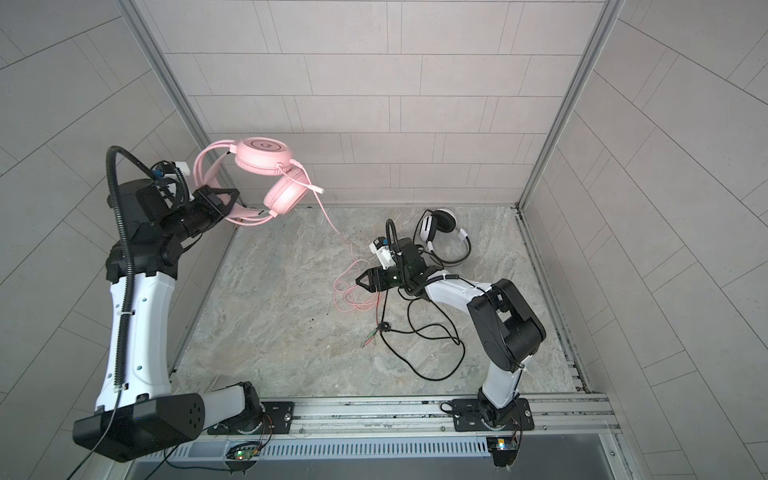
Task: Wrap the headphones
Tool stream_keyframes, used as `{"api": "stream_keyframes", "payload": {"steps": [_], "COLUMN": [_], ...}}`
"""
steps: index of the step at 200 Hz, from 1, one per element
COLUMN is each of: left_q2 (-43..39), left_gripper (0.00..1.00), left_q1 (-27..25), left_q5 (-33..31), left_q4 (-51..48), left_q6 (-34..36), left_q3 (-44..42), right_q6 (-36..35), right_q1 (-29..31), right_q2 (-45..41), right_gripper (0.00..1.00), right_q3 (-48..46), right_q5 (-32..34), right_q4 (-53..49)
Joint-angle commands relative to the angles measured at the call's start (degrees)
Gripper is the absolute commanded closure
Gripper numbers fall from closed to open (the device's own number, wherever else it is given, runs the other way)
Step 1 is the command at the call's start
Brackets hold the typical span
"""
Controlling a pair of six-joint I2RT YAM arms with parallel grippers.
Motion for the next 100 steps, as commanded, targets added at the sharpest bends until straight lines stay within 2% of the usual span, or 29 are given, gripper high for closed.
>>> {"api": "stream_keyframes", "payload": {"steps": [1, 32, 55, 100], "left_q2": [0.2, 1.4, 2.9, 3.4], "left_gripper": [1.0, 1.0, 1.0, 1.0], "left_q1": [0.6, 2.0, 2.0, 2.0], "left_q5": [3.2, 3.2, 5.2, 6.6], "left_q4": [5.4, 4.8, 5.8, 6.5], "left_q6": [-3.8, -4.1, -5.2, -7.2], "left_q3": [4.5, 8.4, 10.7, 9.9], "right_q6": [-2.8, -6.7, -9.6, -11.6], "right_q1": [0.2, 0.0, -0.1, -0.8], "right_q2": [0.3, 0.2, 2.3, 12.8], "right_gripper": [0.31, 0.31, 0.3, 0.31], "right_q3": [0.9, 3.6, 5.6, 13.8], "right_q5": [2.8, 7.3, 9.9, 6.6], "right_q4": [-1.9, -7.2, -7.3, -5.3]}}
